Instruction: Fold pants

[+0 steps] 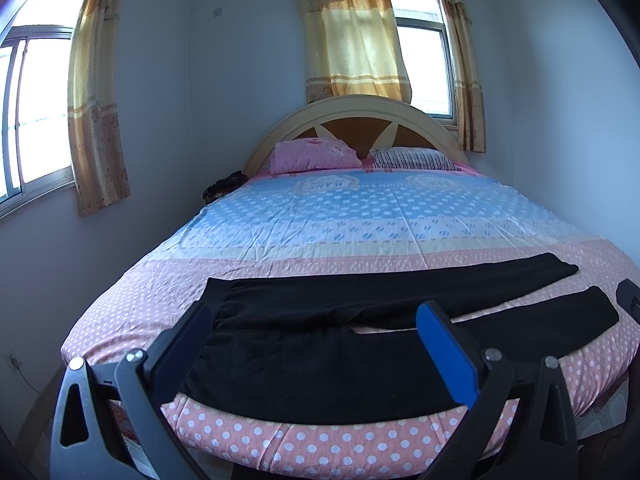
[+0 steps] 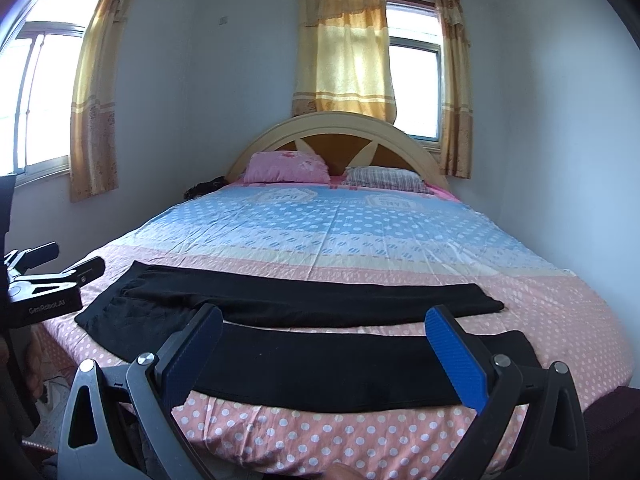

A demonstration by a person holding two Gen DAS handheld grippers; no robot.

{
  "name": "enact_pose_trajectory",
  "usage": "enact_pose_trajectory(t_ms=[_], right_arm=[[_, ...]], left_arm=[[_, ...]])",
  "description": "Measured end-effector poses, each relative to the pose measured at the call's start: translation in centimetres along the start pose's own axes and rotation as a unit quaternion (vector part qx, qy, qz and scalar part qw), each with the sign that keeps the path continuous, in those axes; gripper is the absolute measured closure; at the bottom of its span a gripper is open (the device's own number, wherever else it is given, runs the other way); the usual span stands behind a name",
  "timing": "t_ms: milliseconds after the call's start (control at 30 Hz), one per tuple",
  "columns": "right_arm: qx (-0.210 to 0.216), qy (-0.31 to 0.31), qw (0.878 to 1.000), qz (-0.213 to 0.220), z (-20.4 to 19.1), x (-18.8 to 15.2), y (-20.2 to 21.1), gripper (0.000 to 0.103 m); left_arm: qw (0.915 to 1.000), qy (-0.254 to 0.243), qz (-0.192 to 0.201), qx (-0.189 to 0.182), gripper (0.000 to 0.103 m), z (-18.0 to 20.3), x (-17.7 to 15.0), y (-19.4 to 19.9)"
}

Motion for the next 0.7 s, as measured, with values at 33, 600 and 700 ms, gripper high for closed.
enact_pose_trajectory(t_ms=[33,600,700], right_arm=[[0.011,0.002,1.0,-0.003,0.0,-0.1,-0.2,0.001],[-0.025,-0.087,0.989,-0.114,13.6,-5.1,-10.9,0.022],[-0.044,-0.104,0.982,-0.148,16.9,-5.9,-13.9,0.027]], left_arm=[[1.0,0.0,-0.002,0.0,0.0,0.0,0.0,-0.1],[0.9913,-0.014,-0.087,0.098,0.0,-15.9,-1.0,-16.8],[0.9871,-0.004,-0.134,0.088,0.0,-18.6,-2.4,-21.5]])
Point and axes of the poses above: each gripper's, at about its wrist camera, not at the fingertips, and y roughly against the way its jaws point, z to its right, x to its top, the point moved 7 cm from there along -y, roughly the way its jaws point, and after that the axes turned 6 degrees about z, right-handed, at the moved point
